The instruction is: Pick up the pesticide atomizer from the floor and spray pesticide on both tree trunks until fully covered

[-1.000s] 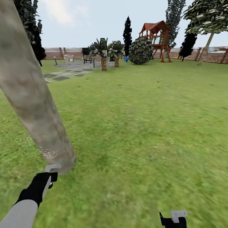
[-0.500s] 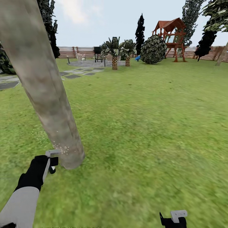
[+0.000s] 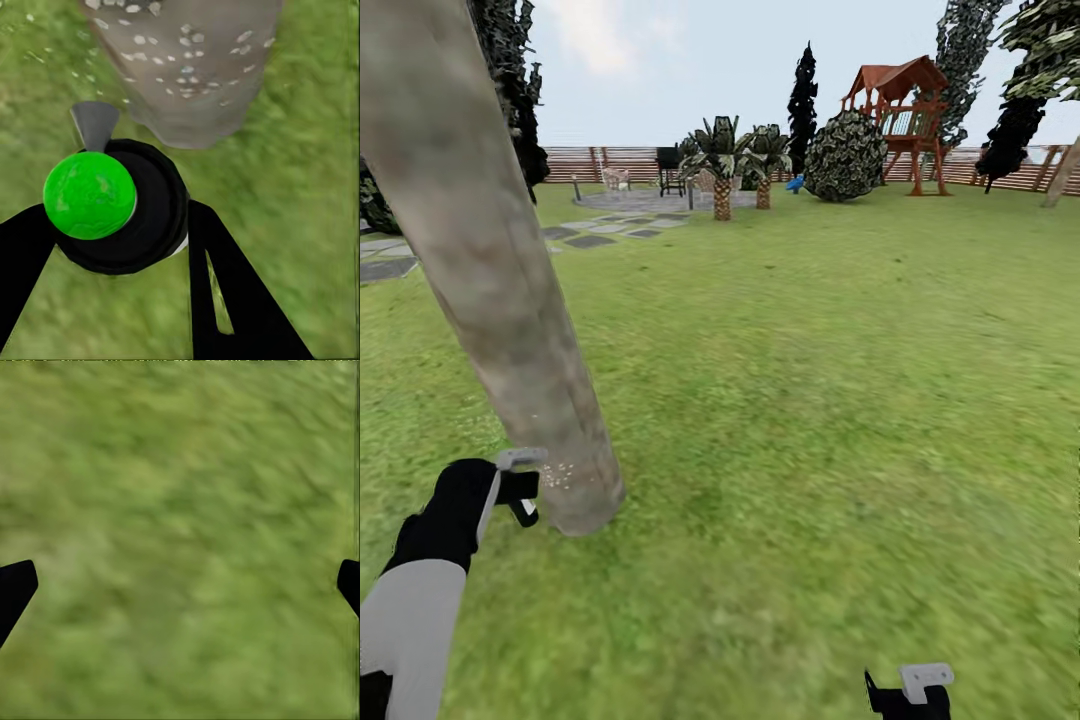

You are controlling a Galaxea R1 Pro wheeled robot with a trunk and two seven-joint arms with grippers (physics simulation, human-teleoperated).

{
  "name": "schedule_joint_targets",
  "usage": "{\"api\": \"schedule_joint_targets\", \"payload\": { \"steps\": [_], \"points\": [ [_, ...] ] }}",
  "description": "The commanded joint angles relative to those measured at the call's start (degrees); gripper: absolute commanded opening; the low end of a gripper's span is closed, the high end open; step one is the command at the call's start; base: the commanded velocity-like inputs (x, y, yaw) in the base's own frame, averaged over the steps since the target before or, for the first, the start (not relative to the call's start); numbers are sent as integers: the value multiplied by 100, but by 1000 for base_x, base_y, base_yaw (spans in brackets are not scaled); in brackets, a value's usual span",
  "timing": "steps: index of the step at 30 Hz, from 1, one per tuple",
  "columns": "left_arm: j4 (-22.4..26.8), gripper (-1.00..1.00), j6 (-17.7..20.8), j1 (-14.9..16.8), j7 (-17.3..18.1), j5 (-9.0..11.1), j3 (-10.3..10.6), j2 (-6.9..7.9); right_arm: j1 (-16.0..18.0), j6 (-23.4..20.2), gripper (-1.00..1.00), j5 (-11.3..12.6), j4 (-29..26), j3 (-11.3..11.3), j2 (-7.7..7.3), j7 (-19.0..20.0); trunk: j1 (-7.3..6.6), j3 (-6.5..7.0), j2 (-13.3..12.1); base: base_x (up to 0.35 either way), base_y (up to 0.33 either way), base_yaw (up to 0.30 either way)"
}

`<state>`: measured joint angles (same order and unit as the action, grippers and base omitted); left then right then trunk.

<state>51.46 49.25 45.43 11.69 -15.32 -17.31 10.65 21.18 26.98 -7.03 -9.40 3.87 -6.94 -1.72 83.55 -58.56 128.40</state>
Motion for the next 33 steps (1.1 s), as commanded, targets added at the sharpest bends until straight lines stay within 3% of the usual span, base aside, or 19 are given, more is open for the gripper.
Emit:
{"api": "schedule_joint_targets", "payload": {
  "steps": [1,4,9,27,33],
  "points": [
    [24,-100,2,1,27,-42,149,3,0,0,100,0,0,0,0,0,0,0,0,96,-252,90],
    [44,-100,5,1,34,-49,259,10,0,0,100,0,1,0,0,-1,0,0,0,105,-257,209],
    [52,-100,5,8,35,-58,263,33,0,0,100,0,-1,0,0,-3,0,0,0,134,-259,243],
    [57,-100,9,28,26,-59,260,26,0,0,100,0,-1,0,-1,-5,0,0,0,126,-253,11],
    [57,-100,5,35,26,-59,255,25,0,0,100,0,-1,0,-2,-4,0,0,0,172,-239,233]
  ]
}}
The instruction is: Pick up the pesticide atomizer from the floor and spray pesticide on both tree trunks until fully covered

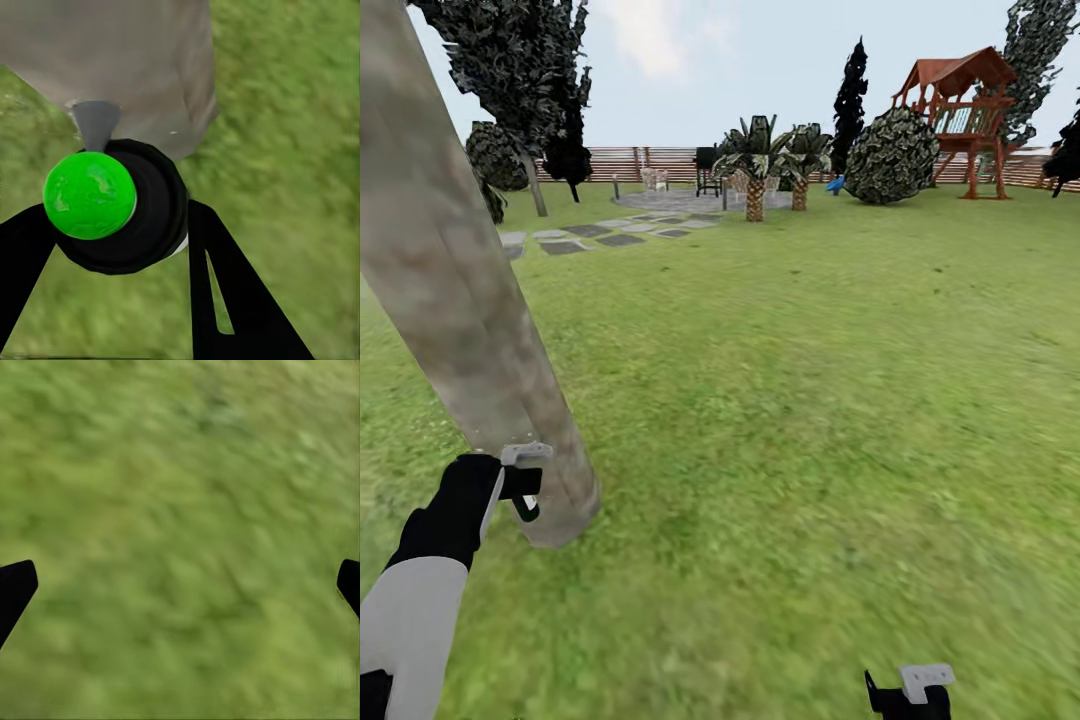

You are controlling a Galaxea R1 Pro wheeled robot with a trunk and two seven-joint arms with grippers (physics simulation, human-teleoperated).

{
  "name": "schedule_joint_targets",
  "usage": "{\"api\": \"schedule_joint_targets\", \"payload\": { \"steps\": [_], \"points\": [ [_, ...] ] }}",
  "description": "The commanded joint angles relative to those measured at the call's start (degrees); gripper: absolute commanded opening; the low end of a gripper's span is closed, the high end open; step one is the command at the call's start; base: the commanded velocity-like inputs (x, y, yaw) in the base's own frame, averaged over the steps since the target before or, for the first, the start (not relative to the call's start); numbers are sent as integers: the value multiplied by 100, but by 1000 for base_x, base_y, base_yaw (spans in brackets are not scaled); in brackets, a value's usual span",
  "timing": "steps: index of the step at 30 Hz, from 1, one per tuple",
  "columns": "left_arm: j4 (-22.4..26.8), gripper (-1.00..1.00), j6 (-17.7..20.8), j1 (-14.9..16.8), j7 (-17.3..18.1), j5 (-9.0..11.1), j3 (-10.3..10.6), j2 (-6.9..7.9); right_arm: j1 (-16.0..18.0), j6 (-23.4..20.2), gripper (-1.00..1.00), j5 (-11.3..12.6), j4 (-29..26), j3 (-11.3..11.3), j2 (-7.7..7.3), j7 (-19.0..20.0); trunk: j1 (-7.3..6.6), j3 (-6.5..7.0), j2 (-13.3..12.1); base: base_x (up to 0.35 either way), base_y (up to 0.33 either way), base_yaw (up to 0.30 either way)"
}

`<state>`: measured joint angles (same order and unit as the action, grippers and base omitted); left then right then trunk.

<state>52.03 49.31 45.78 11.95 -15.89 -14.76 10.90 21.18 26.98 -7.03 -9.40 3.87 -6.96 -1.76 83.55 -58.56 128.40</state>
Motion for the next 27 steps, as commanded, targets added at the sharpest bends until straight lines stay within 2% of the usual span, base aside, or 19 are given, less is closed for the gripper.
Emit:
{"api": "schedule_joint_targets", "payload": {
  "steps": [1,8,12,19,21,24,27],
  "points": [
    [0,-100,0,0,0,-2,0,0,0,0,100,0,0,0,1,0,0,0,0,63,-262,275],
    [-9,-100,-7,-16,-31,-9,-15,-15,0,0,100,0,0,0,2,0,0,0,0,43,-268,276],
    [-57,-100,-22,-164,-43,-9,-49,74,0,0,100,0,0,5,2,1,0,0,0,208,-215,256],
    [-107,-100,-30,-288,-46,10,-46,32,0,0,100,0,0,3,2,1,0,0,0,182,-84,29],
    [-113,-100,-40,-355,-44,4,-133,101,0,0,100,0,0,1,2,1,0,0,0,15,-3,1],
    [-114,-100,-88,-713,-28,-1,-376,275,0,0,100,0,0,0,2,1,0,0,0,1,0,0],
    [-114,-100,-112,-950,-30,-2,-421,359,0,0,100,4,0,0,2,4,0,0,0,0,0,0]
  ]
}}
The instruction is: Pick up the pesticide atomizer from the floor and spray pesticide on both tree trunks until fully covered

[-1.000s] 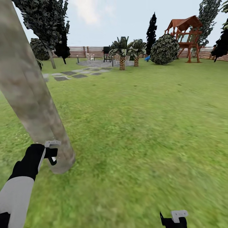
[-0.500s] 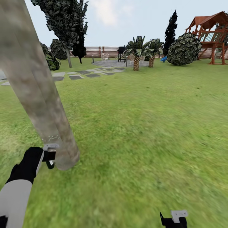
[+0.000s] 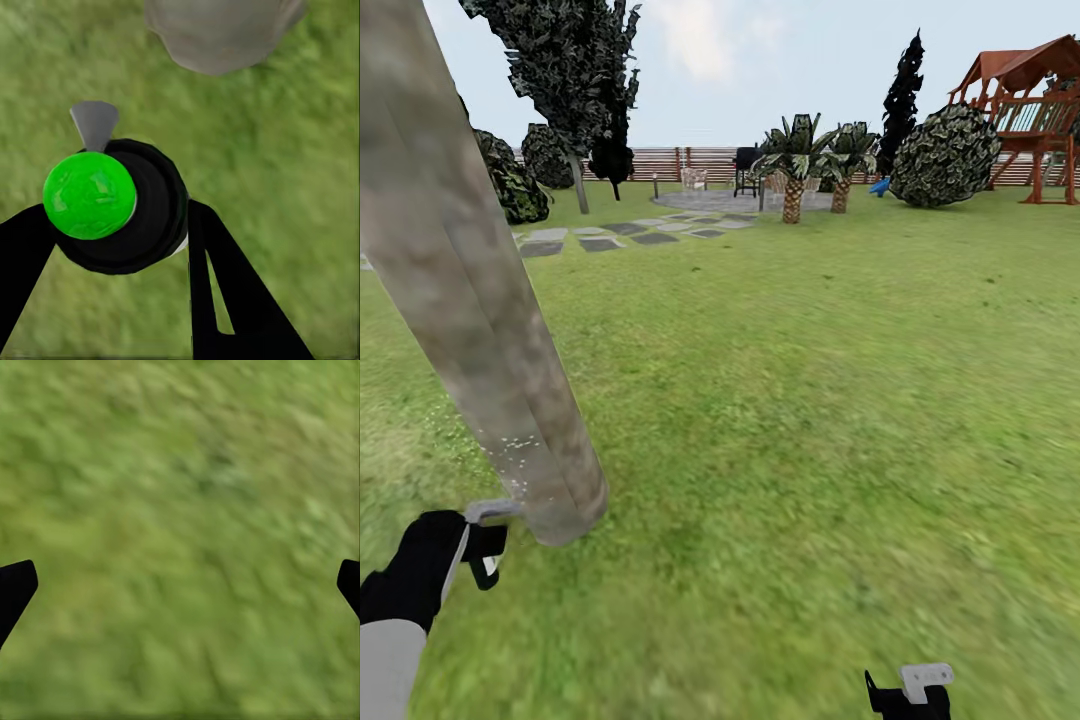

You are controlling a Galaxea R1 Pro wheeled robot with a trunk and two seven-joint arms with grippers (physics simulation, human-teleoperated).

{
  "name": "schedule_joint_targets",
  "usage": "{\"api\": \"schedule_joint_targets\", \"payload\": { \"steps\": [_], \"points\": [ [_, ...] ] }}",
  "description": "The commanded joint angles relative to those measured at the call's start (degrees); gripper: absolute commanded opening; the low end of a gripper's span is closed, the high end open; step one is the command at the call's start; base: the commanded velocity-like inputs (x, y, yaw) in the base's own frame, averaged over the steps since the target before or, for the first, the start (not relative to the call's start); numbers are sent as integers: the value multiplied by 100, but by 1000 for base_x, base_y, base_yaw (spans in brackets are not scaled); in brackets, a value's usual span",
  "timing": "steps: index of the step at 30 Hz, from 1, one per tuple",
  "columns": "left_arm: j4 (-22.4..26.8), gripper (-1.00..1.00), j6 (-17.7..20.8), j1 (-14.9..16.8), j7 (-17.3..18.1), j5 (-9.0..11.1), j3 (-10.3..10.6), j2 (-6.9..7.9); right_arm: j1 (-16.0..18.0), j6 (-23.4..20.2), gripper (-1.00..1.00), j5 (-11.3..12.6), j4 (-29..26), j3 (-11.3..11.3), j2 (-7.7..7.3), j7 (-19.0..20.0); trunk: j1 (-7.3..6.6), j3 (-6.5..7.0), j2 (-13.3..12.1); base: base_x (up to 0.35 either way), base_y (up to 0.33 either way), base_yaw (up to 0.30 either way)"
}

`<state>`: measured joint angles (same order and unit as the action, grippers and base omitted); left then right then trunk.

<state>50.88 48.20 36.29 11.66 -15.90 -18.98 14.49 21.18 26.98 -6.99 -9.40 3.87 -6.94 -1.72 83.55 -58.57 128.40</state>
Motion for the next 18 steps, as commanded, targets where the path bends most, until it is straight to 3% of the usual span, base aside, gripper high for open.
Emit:
{"api": "schedule_joint_targets", "payload": {
  "steps": [1,5,9,12,18],
  "points": [
    [1,-100,-2,-17,-4,-1,18,-14,0,0,100,1,0,0,0,3,0,0,0,0,0,0],
    [60,-100,12,-22,-30,37,37,-119,0,0,100,4,0,0,0,1,0,0,0,0,0,9],
    [155,-100,23,15,-10,48,32,-187,0,0,100,0,0,1,0,-3,0,0,0,0,-9,174],
    [427,-100,16,10,-22,33,48,-197,0,0,100,-4,0,1,0,-3,0,0,0,14,-195,51],
    [466,-100,23,10,-23,34,44,-201,0,0,100,-4,0,8,0,-4,0,0,0,145,-251,1]
  ]
}}
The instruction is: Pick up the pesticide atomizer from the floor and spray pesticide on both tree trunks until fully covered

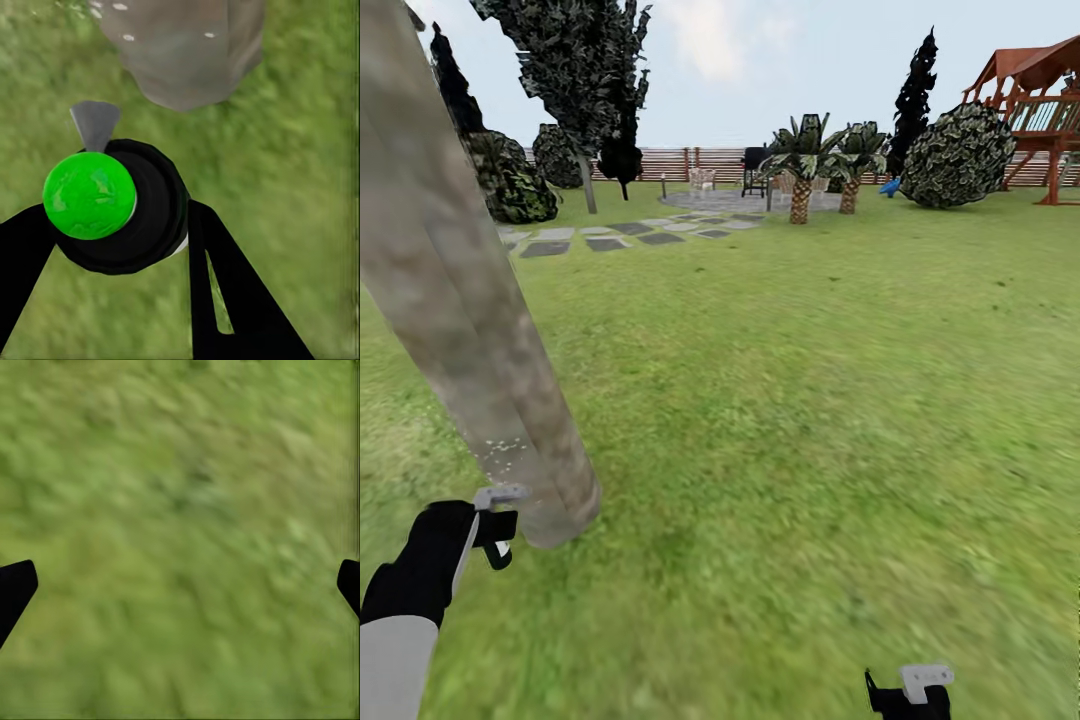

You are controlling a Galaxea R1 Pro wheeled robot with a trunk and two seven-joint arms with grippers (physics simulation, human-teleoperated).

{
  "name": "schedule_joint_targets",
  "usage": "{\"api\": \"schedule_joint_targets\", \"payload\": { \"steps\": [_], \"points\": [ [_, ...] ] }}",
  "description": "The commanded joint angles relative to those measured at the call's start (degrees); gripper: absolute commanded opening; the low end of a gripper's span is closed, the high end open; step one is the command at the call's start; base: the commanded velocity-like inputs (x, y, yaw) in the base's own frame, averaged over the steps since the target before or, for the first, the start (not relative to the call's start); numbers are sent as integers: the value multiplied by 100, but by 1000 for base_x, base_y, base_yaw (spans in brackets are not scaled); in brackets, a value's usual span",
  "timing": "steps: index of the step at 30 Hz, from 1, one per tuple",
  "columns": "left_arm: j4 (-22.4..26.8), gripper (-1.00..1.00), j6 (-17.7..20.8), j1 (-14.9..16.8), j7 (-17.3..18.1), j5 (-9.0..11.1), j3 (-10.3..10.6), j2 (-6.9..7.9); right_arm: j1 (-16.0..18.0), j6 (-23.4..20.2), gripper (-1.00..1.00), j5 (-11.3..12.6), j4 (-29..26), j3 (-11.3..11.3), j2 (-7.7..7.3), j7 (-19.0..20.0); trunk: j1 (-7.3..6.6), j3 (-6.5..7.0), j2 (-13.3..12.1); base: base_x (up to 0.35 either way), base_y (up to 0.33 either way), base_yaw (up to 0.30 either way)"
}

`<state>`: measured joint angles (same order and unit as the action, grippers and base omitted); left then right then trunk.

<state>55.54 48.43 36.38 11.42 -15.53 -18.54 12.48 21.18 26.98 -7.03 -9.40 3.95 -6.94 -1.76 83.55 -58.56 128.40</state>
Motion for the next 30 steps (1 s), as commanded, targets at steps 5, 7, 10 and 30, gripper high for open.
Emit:
{"api": "schedule_joint_targets", "payload": {
  "steps": [5,7,10,30],
  "points": [
    [0,-100,0,0,0,-10,-2,8,0,0,100,0,0,0,0,0,0,0,0,196,-229,0],
    [1,-100,0,0,0,-11,-1,9,0,0,100,0,0,-1,0,0,0,0,0,134,-242,0],
    [1,-100,0,0,0,-16,0,9,0,0,100,0,0,-2,0,0,0,0,0,33,-265,0],
    [-739,-100,-770,-53,-44,-1,-95,44,0,0,100,2,0,-6,0,0,0,0,0,151,-218,210]
  ]
}}
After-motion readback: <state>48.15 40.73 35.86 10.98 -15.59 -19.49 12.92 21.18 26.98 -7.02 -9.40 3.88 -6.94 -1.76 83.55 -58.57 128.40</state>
